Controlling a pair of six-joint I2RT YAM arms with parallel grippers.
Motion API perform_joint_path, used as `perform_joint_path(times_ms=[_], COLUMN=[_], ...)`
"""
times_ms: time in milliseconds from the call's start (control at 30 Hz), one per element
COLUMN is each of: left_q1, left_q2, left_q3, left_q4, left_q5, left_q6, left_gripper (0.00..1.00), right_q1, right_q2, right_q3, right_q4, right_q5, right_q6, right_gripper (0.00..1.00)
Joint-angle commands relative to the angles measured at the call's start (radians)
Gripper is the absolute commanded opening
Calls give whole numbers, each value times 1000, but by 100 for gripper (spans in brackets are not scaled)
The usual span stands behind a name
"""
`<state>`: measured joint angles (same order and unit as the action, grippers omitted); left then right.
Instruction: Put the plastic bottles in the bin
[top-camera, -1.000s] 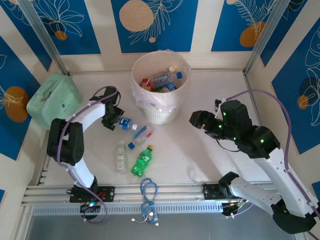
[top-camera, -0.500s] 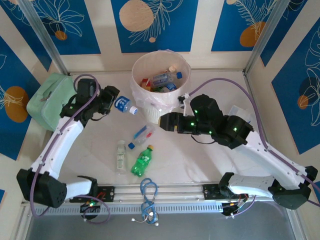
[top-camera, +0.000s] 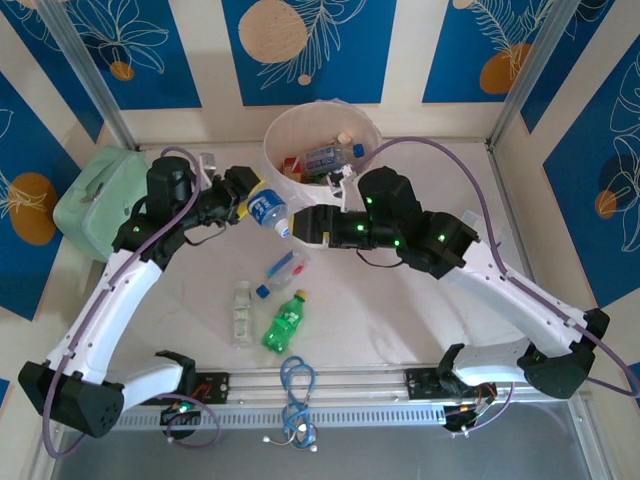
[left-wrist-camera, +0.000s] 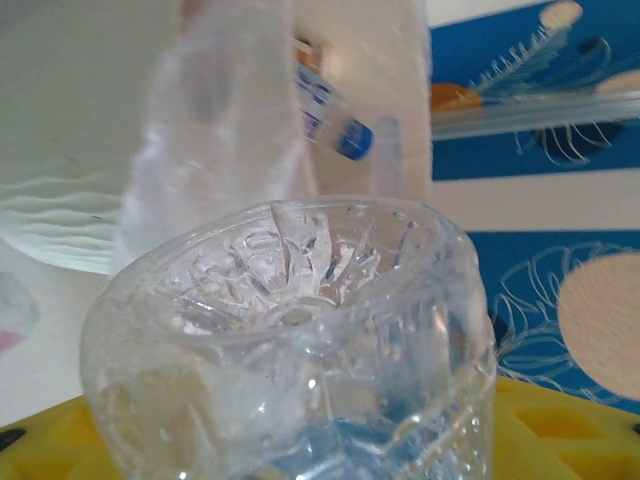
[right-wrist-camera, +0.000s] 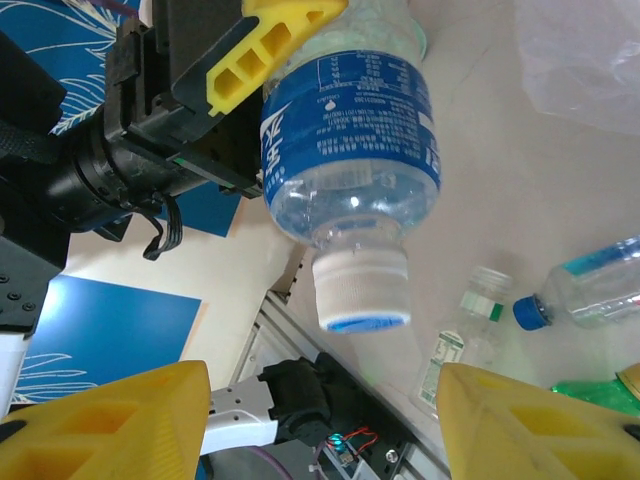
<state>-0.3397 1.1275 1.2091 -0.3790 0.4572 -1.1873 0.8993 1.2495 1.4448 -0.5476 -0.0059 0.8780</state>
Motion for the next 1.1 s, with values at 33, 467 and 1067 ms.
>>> perform_joint_path(times_ms=[33,467,1067], left_q1=[-40,-81,-83], left_q2=[1,32,21], left_q3=[29,35,54], left_q4=[131,240,153], left_q5=[76,99,36], left_q6=[-32,-69,-16], left_gripper=[60,59,98], right_q1=[-5,-35,-30], right_q2=[13,31,44], right_q3=[40,22,54], right_q4=[11,23,-7], right_q5=[-32,-62,-51], right_q6=[-13,16,-3], right_gripper=[61,50,25])
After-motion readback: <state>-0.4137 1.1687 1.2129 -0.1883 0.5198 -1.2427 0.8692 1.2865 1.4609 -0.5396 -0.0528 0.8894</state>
